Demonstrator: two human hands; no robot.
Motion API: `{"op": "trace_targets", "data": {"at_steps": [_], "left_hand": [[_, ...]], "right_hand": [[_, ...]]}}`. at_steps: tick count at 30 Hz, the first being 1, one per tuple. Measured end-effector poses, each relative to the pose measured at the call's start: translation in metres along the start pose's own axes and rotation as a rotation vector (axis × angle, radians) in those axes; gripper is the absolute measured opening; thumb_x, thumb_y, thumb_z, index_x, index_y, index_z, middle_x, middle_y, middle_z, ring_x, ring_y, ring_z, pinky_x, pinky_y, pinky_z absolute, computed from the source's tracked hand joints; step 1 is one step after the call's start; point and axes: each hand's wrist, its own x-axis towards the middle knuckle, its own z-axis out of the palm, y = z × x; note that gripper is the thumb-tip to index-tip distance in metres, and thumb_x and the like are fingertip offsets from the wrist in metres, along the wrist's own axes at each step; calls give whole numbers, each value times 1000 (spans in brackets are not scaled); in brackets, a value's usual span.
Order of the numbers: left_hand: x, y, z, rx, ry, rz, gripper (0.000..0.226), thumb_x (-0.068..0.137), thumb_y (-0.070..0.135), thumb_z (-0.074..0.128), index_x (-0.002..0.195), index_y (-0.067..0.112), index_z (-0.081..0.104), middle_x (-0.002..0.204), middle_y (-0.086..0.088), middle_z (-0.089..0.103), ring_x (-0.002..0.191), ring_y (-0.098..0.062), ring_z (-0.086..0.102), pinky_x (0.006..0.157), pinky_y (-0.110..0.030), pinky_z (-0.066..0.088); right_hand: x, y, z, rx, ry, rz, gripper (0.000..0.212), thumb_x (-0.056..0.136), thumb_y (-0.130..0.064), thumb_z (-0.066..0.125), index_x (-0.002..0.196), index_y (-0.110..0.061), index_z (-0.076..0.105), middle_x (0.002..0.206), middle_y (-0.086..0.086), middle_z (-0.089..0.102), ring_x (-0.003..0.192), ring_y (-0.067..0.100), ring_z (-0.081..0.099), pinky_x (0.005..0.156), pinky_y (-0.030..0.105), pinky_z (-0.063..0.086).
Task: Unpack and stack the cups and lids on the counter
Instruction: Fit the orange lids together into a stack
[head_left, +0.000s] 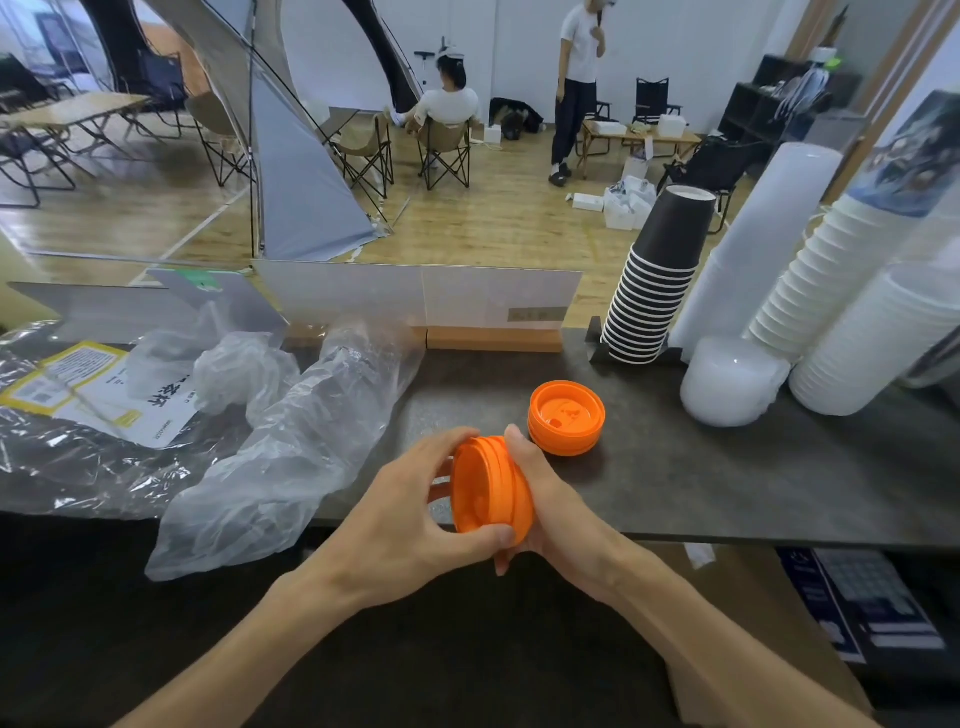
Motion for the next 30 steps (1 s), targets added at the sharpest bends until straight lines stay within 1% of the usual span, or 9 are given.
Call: {"op": "trace_targets", "data": {"at_steps": [3, 5, 7, 10, 15, 19, 22, 26, 30], "left_hand": [[0, 0, 0, -35, 57, 24, 85, 67, 65, 82, 137, 52, 35, 134, 32, 46, 126, 5, 49, 97, -14, 49], [0, -2, -3, -99, 83, 21, 85, 67, 59, 84, 139, 43, 41, 134, 26, 51, 126, 0, 53, 98, -21, 52], [-1, -2, -7, -114, 84, 21, 83, 68, 56, 85, 138, 43, 42, 133, 28, 51, 126, 1, 53, 98, -20, 52], [-2, 2, -5, -41, 69, 18, 85, 67, 59, 84, 138, 47, 39, 132, 35, 46, 126, 7, 49, 95, -12, 49], [0, 4, 2, 7, 92, 14, 89, 66, 64, 81, 141, 43, 37, 133, 32, 45, 124, 4, 50, 93, -14, 51], [1, 6, 7, 24, 88, 23, 87, 68, 64, 80, 140, 46, 35, 132, 34, 44, 125, 1, 50, 95, -17, 50], [3, 8, 7, 21, 74, 23, 87, 67, 67, 78, 140, 48, 34, 132, 36, 42, 125, 3, 49, 93, -14, 49], [1, 11, 6, -23, 63, 22, 85, 65, 70, 77, 138, 49, 37, 131, 34, 46, 125, 3, 50, 94, -15, 51], [-2, 14, 7, -65, 85, 27, 79, 67, 65, 80, 134, 52, 39, 129, 36, 47, 125, 5, 50, 90, -8, 49]], "right_hand": [[-2, -4, -4, 101, -4, -4, 50, 95, -66, 33, 121, -37, 64, 116, 8, 73, 104, 31, 70, 71, 37, 54], [-4, -7, -10, 224, -44, 20, 55, 97, -63, 28, 101, -38, 77, 103, 9, 75, 92, 33, 67, 68, 36, 49], [-5, -5, -15, 318, -93, 46, 61, 96, -63, 27, 94, -35, 81, 99, 12, 74, 86, 29, 65, 65, 33, 47], [-5, 1, -15, 338, -111, 54, 61, 94, -66, 26, 96, -38, 80, 105, 8, 76, 92, 25, 68, 67, 34, 49], [-5, 0, -10, 303, -73, 34, 68, 96, -72, 20, 115, -35, 74, 120, 11, 73, 106, 29, 69, 73, 37, 54], [-6, -2, -5, 152, -9, -20, 64, 96, -71, 18, 109, -39, 71, 116, 12, 74, 111, 36, 68, 76, 41, 52], [-7, -4, -4, 62, 21, -53, 59, 93, -73, 23, 119, -36, 61, 115, 10, 74, 107, 32, 70, 71, 38, 54], [-8, -4, -4, -41, 14, -107, 48, 88, -73, 38, 118, -40, 56, 118, 17, 69, 93, 24, 69, 61, 35, 52], [-9, -2, -10, 32, -27, -115, 42, 89, -66, 40, 115, -42, 62, 105, 2, 74, 87, 23, 69, 59, 33, 48]]}}
